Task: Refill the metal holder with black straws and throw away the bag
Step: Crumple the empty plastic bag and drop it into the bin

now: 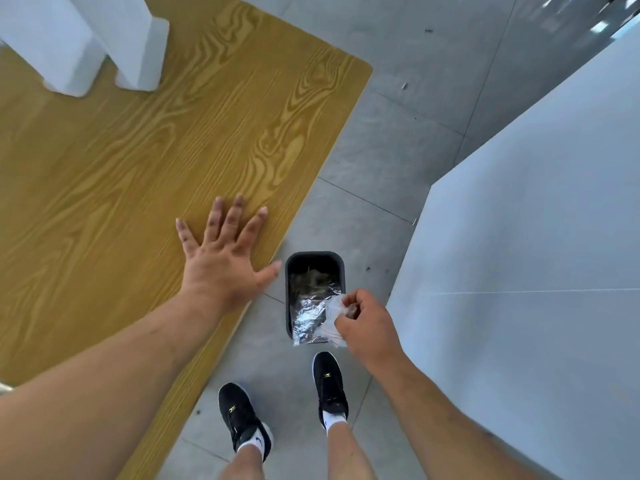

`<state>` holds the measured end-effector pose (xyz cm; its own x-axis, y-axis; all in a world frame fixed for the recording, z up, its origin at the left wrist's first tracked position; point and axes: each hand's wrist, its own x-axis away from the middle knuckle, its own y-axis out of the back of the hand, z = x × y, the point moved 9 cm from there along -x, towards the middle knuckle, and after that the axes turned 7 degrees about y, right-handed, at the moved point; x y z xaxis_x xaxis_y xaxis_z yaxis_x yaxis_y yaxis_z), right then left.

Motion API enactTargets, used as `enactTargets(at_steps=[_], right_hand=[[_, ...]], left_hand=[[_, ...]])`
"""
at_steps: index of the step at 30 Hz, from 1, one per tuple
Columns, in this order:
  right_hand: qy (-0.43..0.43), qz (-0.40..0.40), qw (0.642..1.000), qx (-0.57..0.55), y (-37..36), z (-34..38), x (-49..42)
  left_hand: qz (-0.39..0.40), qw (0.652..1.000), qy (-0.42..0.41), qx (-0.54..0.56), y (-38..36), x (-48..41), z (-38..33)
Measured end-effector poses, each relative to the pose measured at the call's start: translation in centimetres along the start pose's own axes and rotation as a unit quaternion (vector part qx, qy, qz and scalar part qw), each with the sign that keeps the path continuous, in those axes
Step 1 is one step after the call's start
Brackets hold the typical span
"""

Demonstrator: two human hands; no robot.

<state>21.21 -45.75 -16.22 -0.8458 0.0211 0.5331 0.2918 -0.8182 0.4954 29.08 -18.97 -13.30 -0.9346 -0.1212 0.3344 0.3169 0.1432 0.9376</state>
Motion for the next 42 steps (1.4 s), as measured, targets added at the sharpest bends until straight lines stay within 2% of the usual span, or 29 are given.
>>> enactTargets(at_steps=[5,15,32,36,39,42], right_hand=[[0.003,0.007,0.999,0.047,-1.5,-3.2,-3.7],[-0.022,0.051,0.984,0.17,-8.0,-9.8,-12.5],[0.036,0.117,0.959,0.256,-14.4,-12.2,-22.0],[-0.005,0.171,0.947,0.271,-15.8,-13.7,-22.8],[0.01,0.221,0.934,0.281,-16.6,-13.6,-22.3],[0.01,0.229,0.93,0.287,-16.2,-13.6,-22.0]], left_hand=[[-0.047,0.999,0.018,-0.001,0.1,-1.8,-0.4],[-0.066,0.998,0.013,0.011,-0.5,-2.3,-0.4],[-0.092,0.995,0.002,0.028,-0.8,-2.5,0.0],[-0.091,0.996,0.003,0.021,-0.8,-2.5,0.0],[-0.089,0.996,0.002,0.017,-0.7,-2.5,0.0],[-0.092,0.996,0.001,0.021,-0.6,-2.5,0.0]])
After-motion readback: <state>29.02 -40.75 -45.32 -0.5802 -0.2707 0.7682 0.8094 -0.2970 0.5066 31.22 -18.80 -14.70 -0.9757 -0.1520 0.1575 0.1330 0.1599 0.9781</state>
